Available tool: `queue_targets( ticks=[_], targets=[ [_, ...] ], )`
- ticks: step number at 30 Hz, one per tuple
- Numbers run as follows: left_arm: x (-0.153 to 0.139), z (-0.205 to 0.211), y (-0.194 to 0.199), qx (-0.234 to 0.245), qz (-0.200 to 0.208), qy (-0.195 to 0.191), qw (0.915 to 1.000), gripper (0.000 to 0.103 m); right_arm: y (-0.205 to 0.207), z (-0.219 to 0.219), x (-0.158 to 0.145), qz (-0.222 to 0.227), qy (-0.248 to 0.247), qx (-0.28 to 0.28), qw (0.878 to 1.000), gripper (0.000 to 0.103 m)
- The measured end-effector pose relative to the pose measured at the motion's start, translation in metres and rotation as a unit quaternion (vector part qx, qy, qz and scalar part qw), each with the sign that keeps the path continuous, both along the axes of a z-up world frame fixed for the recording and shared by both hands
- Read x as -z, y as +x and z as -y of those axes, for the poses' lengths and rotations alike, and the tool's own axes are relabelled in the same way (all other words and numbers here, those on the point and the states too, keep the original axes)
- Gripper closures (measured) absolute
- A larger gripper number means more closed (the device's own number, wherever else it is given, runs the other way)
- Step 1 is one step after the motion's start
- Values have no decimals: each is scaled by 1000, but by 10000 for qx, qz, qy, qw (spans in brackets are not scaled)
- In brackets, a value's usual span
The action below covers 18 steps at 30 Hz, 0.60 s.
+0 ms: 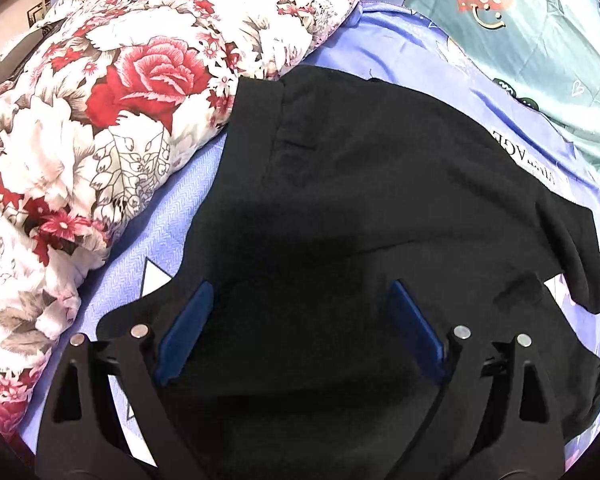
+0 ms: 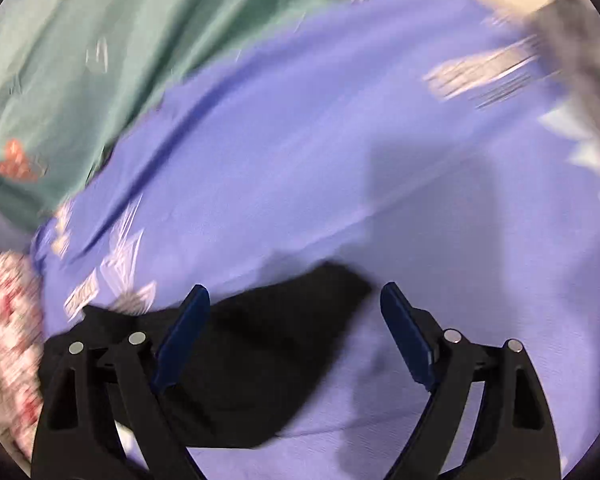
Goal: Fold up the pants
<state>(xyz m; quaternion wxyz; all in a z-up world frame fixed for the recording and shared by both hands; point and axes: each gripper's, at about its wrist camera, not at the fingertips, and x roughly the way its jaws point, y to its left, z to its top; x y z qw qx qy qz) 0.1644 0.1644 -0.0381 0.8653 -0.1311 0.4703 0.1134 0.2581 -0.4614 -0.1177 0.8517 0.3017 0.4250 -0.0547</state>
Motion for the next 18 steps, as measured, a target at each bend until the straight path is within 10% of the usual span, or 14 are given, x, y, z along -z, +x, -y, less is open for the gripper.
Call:
queue_targets(
  ticks=[3, 6, 10, 13, 18],
  targets=[
    [-3, 0, -1, -38, 30, 87, 10000, 12, 13, -13, 3, -264, 10, -385, 9989, 64],
    [-5, -2, 1, -74, 60, 128, 9999, 12, -4, -29, -16, 121, -205, -716, 9972, 78],
    [-8, 2, 11, -45, 159, 251, 9995, 12, -68, -48, -81, 1961, -2298, -150, 9532, 78],
    [-8, 9, 18, 31, 238, 235, 9994, 12, -64, -34, -65, 1481, -2836, 132, 9473, 73],
    [-9, 19, 29, 253, 195, 368, 9988, 12, -23, 2, 5, -74, -3356, 459, 9408, 32]
  ],
)
